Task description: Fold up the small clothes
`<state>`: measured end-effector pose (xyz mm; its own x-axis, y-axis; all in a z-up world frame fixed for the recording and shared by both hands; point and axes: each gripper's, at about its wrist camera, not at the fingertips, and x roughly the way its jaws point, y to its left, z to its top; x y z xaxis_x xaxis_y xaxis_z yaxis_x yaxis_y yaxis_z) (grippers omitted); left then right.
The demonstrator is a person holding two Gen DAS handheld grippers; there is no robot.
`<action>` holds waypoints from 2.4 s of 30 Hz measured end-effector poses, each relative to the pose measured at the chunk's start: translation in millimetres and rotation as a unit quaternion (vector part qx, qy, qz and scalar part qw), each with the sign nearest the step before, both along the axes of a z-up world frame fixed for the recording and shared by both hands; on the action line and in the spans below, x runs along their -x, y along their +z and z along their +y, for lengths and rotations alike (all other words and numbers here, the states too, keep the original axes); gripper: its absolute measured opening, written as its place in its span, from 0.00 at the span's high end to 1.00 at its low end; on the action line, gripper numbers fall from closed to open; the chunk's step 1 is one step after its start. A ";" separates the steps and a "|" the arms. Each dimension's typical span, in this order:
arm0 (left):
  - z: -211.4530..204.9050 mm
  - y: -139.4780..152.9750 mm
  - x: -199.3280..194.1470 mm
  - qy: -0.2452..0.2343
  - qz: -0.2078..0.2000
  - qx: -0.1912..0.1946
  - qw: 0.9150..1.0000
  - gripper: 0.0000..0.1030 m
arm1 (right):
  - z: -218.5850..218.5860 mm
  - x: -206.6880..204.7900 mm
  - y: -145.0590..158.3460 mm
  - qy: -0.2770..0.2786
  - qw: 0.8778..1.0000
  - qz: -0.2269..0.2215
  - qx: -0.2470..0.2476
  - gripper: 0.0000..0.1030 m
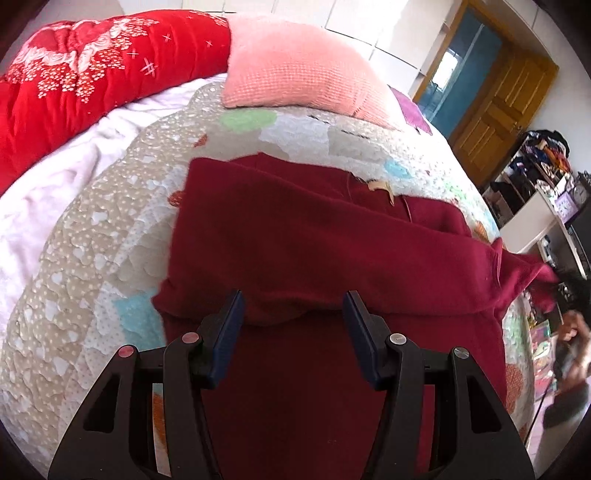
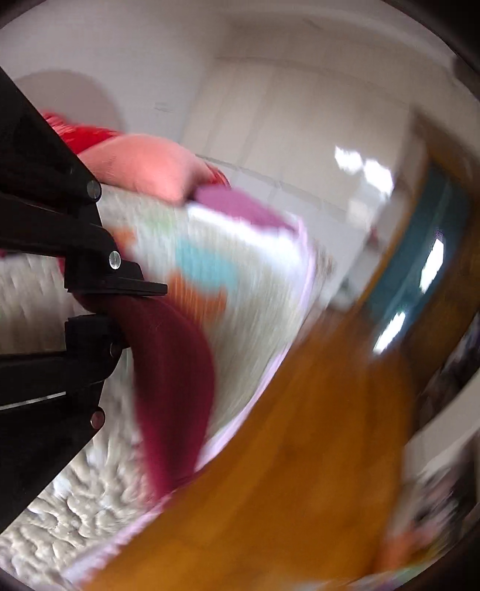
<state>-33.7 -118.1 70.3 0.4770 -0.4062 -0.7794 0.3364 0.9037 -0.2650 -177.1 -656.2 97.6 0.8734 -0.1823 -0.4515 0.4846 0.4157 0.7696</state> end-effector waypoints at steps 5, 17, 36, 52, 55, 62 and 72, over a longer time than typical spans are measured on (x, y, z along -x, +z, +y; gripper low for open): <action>18.9 2.2 -4.2 0.024 0.009 0.039 0.999 0.47 | 104.0 -45.8 111.3 0.137 0.969 -0.017 0.206 0.93; 52.4 3.8 -13.5 0.041 0.024 0.084 0.995 0.47 | 357.0 -172.0 -0.9 0.462 0.856 0.109 0.205 0.56; -50.7 5.4 -44.0 -0.042 0.063 0.071 0.995 0.87 | 237.8 -42.9 38.0 0.291 0.929 0.111 0.201 0.39; 27.1 48.7 -53.5 0.016 -0.012 0.028 0.999 0.88 | 273.5 -90.9 0.7 0.331 0.856 0.214 0.335 0.54; 26.3 -7.9 -67.9 0.032 0.047 0.002 0.998 0.88 | 265.7 -91.5 -11.1 0.350 0.859 0.237 0.289 0.54; 28.1 -18.1 -66.1 0.036 0.036 -0.005 0.999 0.88 | 226.4 -83.2 31.4 0.289 0.908 0.164 0.255 0.55; 41.8 -28.5 -64.5 0.042 0.054 0.047 0.997 0.87 | 165.2 -139.5 1.9 0.243 0.944 0.163 0.154 0.69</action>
